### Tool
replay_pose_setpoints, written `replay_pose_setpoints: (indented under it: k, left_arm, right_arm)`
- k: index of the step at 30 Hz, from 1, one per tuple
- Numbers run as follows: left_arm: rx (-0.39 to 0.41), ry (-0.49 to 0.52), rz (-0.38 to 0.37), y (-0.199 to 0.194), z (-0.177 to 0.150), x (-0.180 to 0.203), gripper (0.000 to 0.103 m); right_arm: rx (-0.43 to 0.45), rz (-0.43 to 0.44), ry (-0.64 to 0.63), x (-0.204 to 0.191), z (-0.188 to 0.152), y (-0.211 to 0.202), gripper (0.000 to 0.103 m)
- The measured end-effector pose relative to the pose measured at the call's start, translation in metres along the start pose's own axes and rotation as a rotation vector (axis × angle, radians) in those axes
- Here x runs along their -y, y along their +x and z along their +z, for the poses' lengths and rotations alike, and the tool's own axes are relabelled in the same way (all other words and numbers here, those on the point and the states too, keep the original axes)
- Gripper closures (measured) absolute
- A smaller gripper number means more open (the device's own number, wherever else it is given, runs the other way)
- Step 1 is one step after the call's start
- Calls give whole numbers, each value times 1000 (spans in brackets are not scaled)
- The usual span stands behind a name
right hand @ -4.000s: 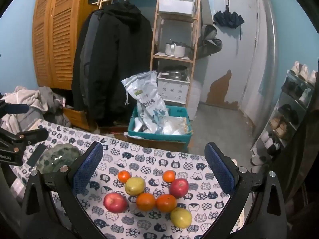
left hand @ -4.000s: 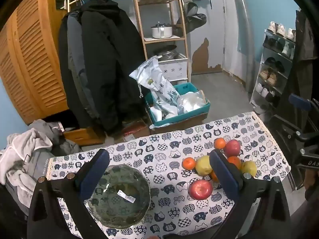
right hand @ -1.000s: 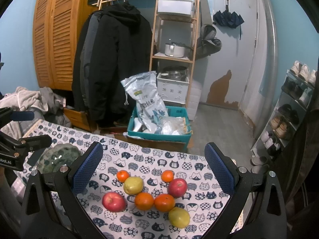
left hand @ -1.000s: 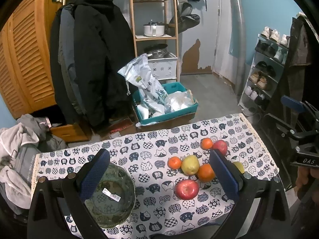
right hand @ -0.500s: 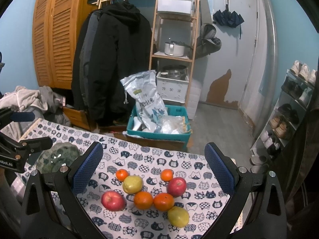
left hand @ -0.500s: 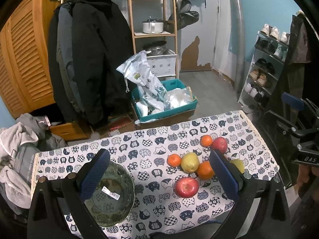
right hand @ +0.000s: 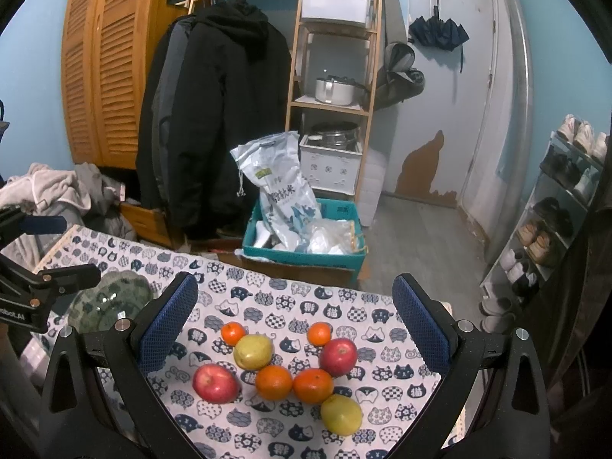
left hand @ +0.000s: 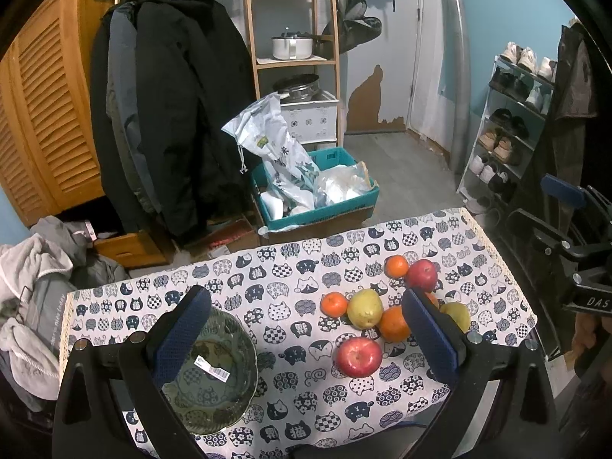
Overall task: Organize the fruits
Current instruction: 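Lower the left gripper onto the red apple while the right gripper approaches the green pear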
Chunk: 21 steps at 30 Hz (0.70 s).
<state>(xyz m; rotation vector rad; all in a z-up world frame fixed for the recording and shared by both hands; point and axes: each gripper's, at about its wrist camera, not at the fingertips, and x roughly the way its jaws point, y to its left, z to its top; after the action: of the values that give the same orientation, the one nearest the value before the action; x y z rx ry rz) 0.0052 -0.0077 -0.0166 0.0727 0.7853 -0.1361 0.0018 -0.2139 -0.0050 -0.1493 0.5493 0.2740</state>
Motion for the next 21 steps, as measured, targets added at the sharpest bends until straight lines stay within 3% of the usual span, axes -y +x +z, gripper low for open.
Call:
replay_pose_setpoints:
  k: [7,21]
  left_arm:
    - [-49,6,0,17,-6,3,2]
    - [-271,11,-61,94,-35,22,2]
  right_arm:
    - [-49,11,15,9,-11,14,3]
    - [-226,-5,89,47,-38,57,3]
